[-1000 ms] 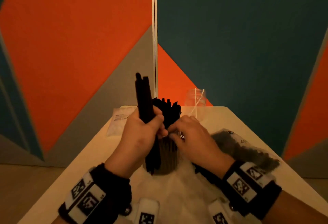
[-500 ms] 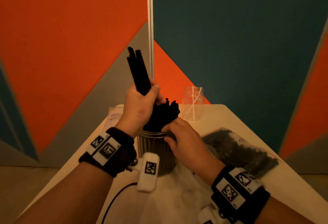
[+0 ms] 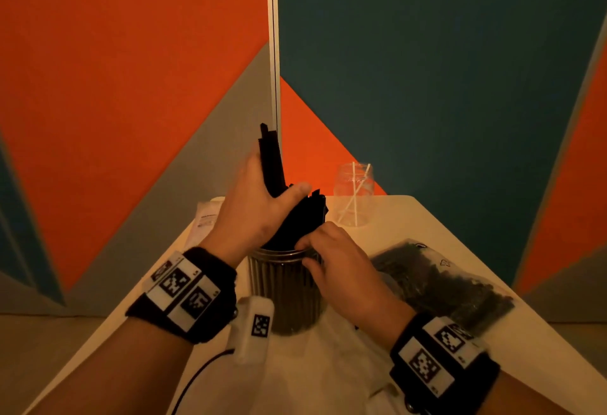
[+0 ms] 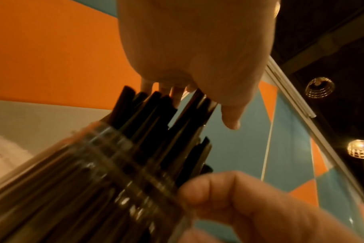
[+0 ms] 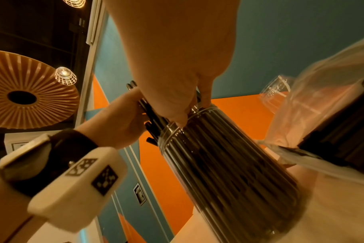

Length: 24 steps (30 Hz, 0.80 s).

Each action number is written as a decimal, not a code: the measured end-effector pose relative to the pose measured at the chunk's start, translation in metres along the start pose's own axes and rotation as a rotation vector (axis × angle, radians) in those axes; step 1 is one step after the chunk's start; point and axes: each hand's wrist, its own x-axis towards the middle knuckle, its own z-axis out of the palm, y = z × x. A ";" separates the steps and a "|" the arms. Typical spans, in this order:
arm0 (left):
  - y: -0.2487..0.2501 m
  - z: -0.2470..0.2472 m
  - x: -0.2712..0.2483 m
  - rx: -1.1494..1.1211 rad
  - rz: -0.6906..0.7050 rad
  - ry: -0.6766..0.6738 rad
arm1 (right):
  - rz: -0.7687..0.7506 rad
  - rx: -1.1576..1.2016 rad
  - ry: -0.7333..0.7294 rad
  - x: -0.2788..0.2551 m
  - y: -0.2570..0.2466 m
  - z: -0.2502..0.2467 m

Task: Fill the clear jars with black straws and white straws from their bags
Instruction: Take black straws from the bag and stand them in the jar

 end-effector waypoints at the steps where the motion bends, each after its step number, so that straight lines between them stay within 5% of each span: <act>1: 0.004 -0.004 0.005 -0.041 0.001 0.024 | 0.002 -0.006 -0.001 0.000 0.000 0.000; 6: 0.023 -0.020 0.031 0.110 0.170 0.146 | 0.005 -0.022 -0.013 0.001 0.001 0.000; 18: 0.000 0.010 -0.023 0.514 0.313 -0.163 | -0.028 0.029 -0.038 -0.002 0.002 -0.004; 24: 0.018 0.003 -0.023 0.431 0.276 -0.166 | -0.018 0.070 -0.085 -0.016 0.011 -0.023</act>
